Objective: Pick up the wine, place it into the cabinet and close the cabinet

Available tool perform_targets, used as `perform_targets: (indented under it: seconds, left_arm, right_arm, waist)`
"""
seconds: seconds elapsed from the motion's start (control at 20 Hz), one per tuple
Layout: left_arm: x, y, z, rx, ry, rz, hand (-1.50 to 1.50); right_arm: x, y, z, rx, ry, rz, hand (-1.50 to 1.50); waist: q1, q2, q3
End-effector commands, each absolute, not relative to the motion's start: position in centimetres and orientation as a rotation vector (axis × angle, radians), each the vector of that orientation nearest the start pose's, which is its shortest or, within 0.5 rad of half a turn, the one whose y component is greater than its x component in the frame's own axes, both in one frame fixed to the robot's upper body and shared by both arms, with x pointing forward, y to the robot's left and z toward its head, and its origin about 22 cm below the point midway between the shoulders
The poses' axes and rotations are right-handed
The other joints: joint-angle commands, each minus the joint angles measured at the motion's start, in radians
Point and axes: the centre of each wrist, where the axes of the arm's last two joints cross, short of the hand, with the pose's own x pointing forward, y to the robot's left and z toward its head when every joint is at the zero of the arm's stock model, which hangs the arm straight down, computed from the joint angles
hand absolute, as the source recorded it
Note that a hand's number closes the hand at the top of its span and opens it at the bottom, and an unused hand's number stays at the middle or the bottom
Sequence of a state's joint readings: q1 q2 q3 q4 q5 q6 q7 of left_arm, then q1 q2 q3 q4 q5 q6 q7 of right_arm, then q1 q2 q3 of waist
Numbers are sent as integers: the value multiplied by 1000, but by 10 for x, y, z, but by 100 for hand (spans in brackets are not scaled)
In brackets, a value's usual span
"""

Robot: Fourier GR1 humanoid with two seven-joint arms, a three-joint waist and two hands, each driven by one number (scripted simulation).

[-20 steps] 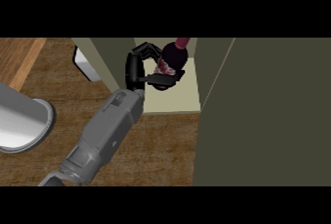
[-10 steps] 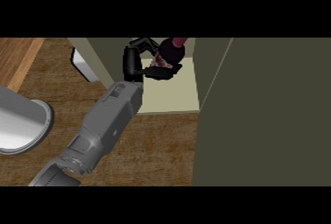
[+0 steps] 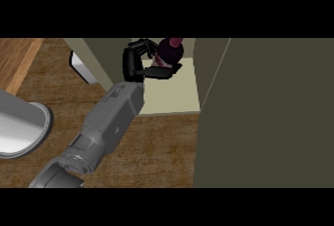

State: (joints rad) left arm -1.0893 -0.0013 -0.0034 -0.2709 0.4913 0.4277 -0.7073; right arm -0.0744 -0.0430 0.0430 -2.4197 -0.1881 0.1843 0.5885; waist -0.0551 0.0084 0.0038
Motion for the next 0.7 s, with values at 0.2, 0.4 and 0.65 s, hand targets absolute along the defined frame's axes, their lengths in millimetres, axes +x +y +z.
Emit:
perform_targets:
  seconds: [0.2,0.4,0.65]
  left_arm:
    - [434,125,32,99,-1828,281,150]
    - [429,130,20,141,-1837,264,150]
    - [426,123,15,190,-1810,219,-150]
  right_arm:
    - [148,-219,207,297,-1907,308,-150]
    - [139,-219,210,306,-1934,316,-150]
    - [149,-218,203,306,-1932,327,-150]
  waist:
    - [3,8,-5]
    - [-11,11,-5]
    - [-11,13,-4]
